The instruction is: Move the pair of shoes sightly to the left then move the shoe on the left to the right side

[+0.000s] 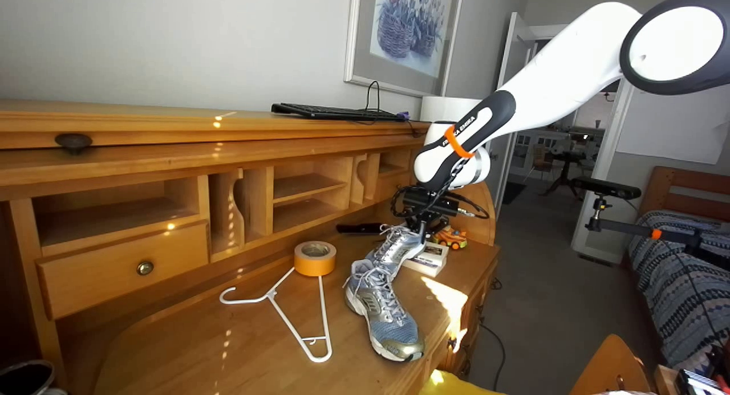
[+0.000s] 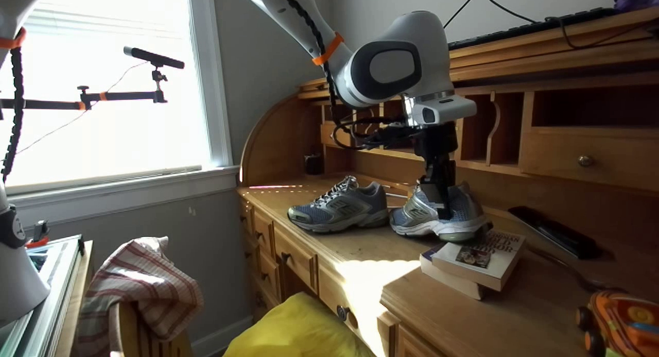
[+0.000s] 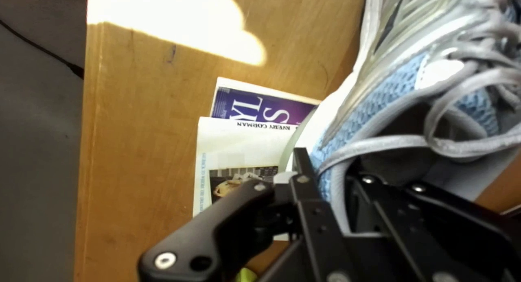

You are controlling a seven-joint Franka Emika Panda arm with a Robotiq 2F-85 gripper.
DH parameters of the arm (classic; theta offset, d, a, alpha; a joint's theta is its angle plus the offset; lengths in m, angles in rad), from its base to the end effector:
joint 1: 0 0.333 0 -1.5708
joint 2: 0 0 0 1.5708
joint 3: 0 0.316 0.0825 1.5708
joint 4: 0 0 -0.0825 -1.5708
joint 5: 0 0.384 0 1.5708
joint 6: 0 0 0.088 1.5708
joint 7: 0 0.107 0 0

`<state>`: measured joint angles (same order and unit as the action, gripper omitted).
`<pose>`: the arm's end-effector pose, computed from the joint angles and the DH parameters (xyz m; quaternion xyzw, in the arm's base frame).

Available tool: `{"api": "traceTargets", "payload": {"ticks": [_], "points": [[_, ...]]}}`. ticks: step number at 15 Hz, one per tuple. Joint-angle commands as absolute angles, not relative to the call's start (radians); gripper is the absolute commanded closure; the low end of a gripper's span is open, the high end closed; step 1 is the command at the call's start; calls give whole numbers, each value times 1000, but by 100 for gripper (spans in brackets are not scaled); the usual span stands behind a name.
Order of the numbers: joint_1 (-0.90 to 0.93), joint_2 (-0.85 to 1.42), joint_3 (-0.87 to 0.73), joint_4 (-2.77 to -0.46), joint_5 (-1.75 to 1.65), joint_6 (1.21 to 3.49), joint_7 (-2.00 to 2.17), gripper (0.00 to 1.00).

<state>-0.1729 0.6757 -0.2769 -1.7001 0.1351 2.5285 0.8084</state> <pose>0.6333 -0.2819 0.2307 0.7957 -0.5976 0.0964 0.0226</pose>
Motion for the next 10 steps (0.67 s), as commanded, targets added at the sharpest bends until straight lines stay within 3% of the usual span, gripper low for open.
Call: {"api": "traceTargets", "payload": {"ticks": [1,10], "points": [[-212,650,-243,-1713,170,2560,718,97],[-260,568,-215,-1749,225,2578,529,97]]}}
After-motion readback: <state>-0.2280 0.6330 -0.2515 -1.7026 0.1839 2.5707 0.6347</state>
